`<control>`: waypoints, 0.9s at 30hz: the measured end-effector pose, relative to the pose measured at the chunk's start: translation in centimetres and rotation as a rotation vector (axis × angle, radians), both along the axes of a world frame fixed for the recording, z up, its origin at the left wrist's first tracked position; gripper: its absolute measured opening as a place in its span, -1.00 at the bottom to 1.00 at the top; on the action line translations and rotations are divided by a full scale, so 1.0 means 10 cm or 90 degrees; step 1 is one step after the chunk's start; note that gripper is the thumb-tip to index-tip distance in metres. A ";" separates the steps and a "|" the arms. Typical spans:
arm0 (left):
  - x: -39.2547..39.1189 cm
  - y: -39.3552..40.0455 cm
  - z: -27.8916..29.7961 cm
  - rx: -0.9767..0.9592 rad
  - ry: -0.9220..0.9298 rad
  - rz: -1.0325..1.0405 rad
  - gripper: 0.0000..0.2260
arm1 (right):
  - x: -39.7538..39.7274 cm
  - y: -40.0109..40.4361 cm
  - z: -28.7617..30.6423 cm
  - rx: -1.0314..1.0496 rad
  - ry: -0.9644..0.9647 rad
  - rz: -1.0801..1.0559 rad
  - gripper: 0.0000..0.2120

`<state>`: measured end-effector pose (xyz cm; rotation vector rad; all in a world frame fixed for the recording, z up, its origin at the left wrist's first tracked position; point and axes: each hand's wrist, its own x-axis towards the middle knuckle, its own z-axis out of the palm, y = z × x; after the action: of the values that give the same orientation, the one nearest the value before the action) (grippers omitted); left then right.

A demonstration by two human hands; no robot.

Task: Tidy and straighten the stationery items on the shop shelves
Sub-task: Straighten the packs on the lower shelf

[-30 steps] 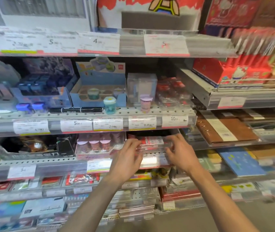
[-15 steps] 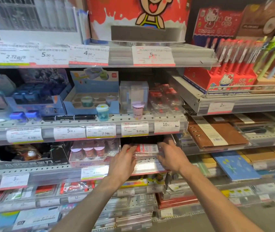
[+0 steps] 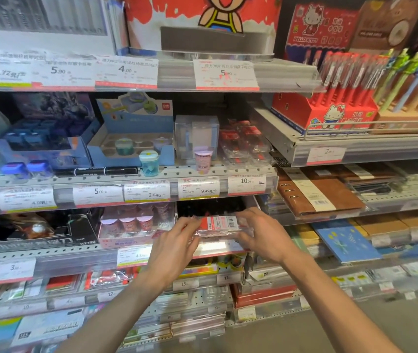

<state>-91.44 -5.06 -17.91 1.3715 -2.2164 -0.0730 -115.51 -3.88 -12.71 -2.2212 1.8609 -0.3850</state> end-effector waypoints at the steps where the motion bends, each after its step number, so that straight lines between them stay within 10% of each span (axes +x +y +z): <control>1: 0.05 0.03 0.04 -0.013 -0.006 -0.014 -0.66 | 0.01 0.06 0.02 -0.002 -0.002 0.000 -0.51; 27: 0.18 0.03 1.64 -0.276 -0.002 -0.164 -0.66 | 0.03 0.81 1.19 -0.245 -0.102 0.030 -0.78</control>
<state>-89.69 -4.79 -1.54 0.8509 -2.2294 0.3013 -115.25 4.24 -0.80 -2.3770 1.7652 -0.9529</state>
